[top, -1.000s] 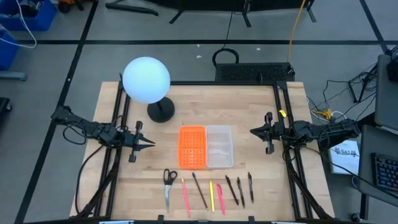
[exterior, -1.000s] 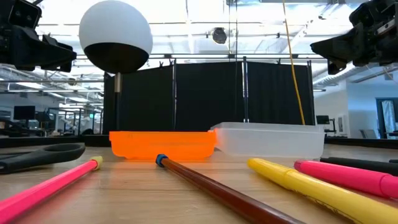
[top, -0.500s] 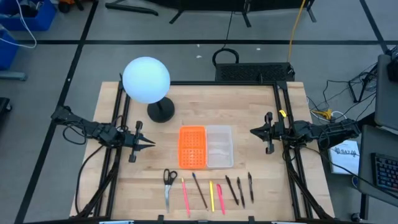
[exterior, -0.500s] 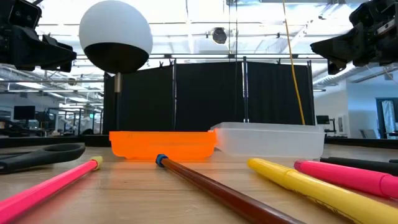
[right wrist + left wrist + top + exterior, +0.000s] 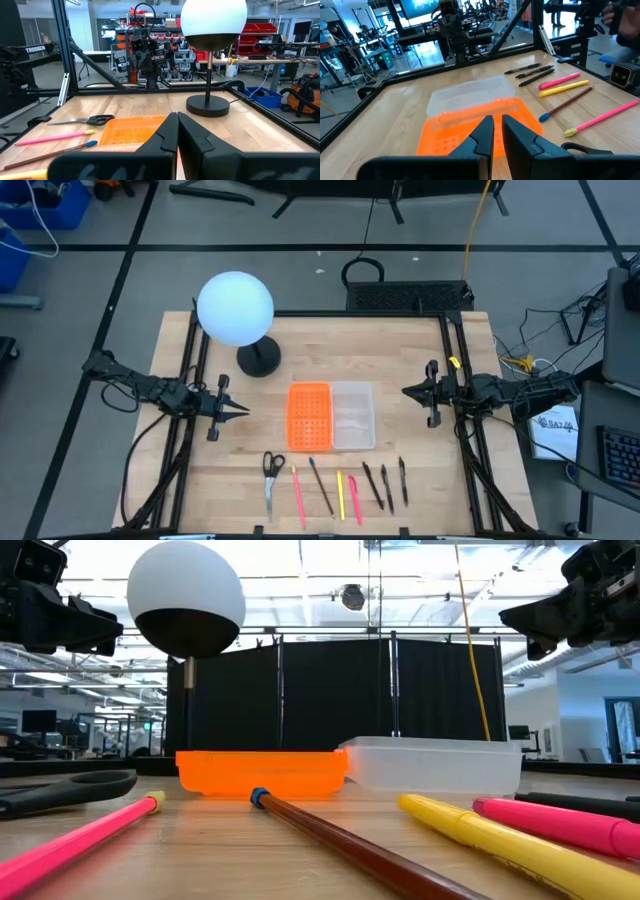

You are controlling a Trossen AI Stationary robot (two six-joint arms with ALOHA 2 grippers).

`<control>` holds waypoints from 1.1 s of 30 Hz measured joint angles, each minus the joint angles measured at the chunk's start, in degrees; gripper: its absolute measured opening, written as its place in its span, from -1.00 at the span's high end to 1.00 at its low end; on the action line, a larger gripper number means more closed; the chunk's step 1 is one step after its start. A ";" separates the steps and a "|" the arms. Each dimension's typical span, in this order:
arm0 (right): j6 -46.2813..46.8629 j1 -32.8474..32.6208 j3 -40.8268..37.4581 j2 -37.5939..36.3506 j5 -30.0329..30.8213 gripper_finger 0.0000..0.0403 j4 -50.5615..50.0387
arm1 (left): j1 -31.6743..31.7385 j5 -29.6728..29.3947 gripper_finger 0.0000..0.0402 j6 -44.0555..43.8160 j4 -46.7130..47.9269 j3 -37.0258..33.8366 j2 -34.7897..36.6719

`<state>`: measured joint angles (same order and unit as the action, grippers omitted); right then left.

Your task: Pick & place school supplies into a supply box

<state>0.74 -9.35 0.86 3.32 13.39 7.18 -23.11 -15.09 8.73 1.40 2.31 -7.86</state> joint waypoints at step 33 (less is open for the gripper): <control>10.53 0.00 0.00 -0.01 -0.02 1.00 0.31 | 0.00 -4.11 0.77 -24.61 -13.51 -0.07 0.00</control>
<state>11.26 -9.34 0.86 3.31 13.37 7.49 -23.11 -19.20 -15.88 -12.10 2.24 -7.86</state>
